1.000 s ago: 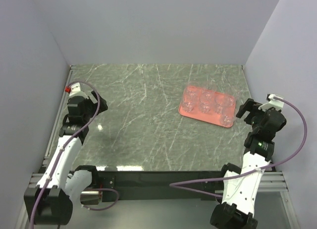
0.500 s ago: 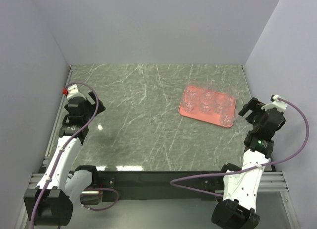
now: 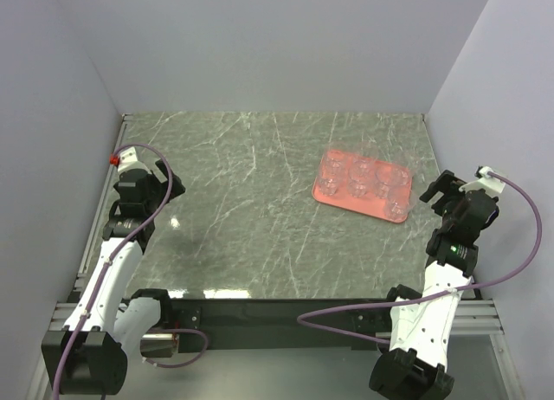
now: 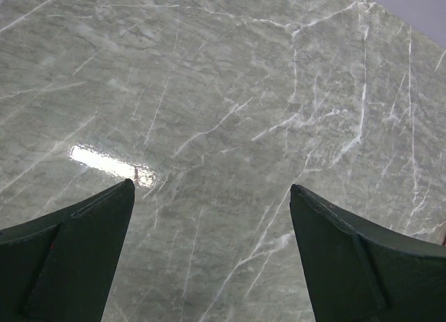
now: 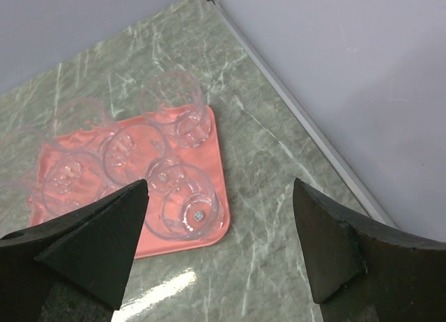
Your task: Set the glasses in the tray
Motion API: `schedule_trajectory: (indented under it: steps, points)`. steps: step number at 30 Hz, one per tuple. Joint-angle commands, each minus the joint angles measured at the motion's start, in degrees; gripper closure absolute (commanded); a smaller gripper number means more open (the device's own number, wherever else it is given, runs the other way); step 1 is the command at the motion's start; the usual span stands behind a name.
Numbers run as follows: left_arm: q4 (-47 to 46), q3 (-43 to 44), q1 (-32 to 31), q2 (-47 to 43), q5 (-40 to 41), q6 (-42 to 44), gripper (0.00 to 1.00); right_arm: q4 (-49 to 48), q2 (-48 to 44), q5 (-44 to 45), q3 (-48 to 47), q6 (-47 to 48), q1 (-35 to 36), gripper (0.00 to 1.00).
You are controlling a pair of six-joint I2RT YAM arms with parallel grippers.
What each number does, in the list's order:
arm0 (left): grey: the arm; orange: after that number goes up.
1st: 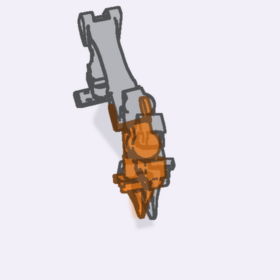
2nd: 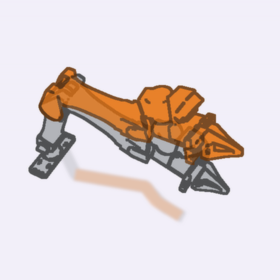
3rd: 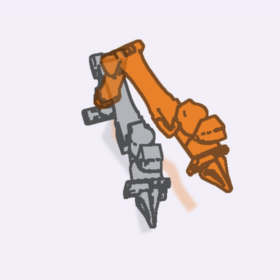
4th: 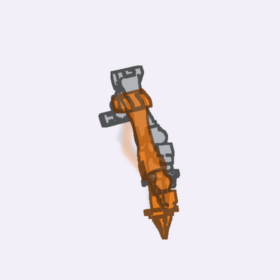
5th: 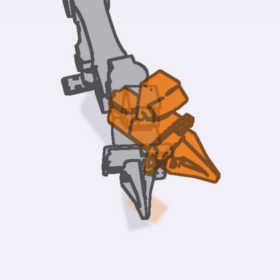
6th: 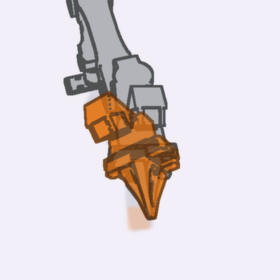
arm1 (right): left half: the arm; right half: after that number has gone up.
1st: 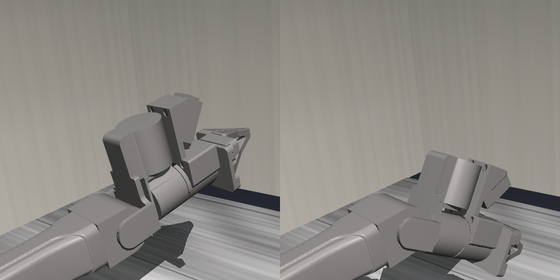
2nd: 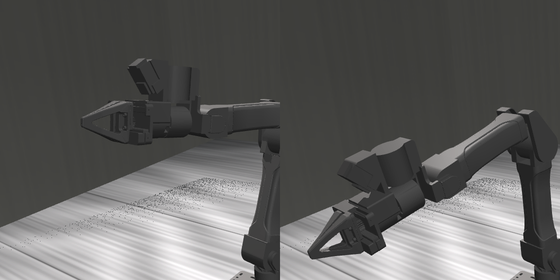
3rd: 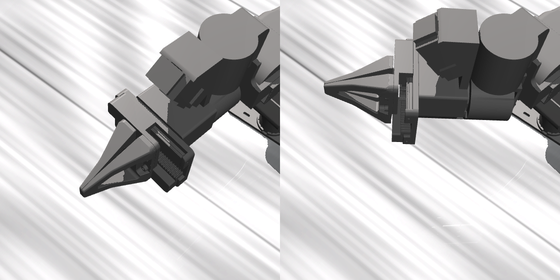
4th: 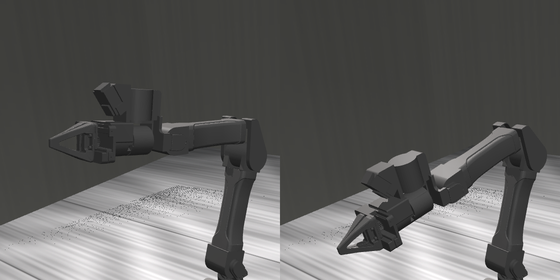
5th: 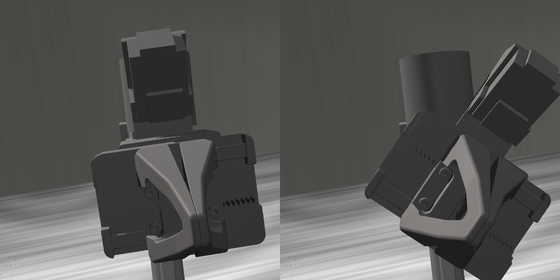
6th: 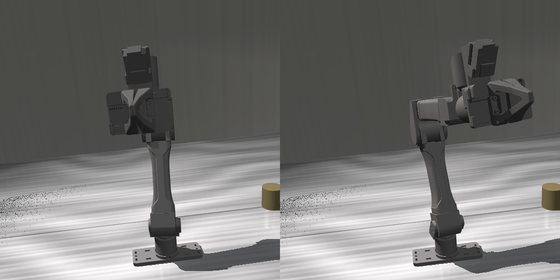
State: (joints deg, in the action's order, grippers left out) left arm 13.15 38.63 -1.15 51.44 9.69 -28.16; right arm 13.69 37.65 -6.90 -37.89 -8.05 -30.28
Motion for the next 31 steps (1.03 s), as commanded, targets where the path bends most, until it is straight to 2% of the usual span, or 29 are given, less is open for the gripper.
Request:
schedule_trajectory:
  steps: [1,29,31]
  points:
    - [-2.42,-0.31,0.18,-1.69,-1.34,0.21,0.01,-2.88,-0.29,2.23,0.71,-0.12,-0.48,0.10]
    - [-2.78,-0.40,0.27,-1.78,-3.10,-0.14,0.01,-3.15,-0.21,2.15,1.15,0.84,-1.80,0.11]
    - [-2.86,-0.49,0.27,-1.78,-3.01,-0.05,0.01,-3.15,-0.64,1.97,0.98,1.99,-1.71,0.06]
